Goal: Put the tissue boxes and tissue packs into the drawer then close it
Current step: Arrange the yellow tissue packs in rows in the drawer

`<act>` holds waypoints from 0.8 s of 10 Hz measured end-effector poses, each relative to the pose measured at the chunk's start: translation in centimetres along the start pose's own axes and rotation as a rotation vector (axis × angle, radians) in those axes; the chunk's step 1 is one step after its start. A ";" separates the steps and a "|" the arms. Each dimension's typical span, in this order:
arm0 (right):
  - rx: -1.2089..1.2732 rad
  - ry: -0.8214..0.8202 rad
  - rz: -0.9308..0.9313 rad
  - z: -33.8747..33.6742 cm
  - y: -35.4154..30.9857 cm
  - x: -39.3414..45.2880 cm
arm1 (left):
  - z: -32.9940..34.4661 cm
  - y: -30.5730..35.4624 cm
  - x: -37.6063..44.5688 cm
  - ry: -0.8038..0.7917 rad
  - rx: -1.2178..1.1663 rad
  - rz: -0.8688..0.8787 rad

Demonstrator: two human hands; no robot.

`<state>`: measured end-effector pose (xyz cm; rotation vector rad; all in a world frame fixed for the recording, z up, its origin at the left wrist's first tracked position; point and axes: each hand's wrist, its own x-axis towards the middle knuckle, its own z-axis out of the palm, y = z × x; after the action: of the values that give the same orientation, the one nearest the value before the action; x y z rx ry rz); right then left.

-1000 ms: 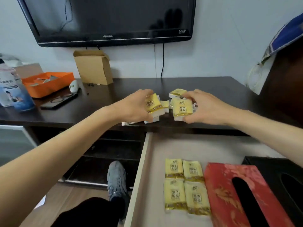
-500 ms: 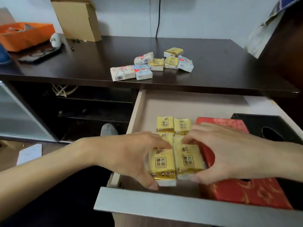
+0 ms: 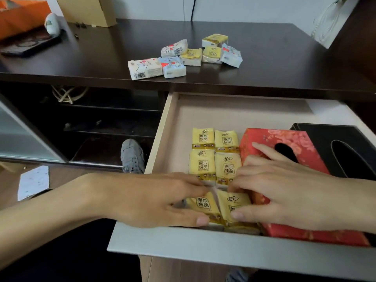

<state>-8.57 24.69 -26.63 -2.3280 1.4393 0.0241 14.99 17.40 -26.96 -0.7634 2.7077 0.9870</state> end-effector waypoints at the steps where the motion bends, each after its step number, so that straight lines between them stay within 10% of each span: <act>1: -0.055 0.044 0.045 1.0 0.4 0.7 | 0.1 -0.3 -0.1 -0.010 -0.039 0.058; 4: -0.338 0.014 0.053 -1.2 0.4 1.7 | 0.3 -1.5 0.8 0.030 0.099 0.111; 8: -0.134 0.149 0.232 -5.2 5.4 7.4 | -2.8 -2.5 2.3 0.216 0.072 0.149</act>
<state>-10.71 14.46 -25.22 -2.2941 1.8282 0.0122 14.37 13.10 -26.92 -0.7011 3.0063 0.8763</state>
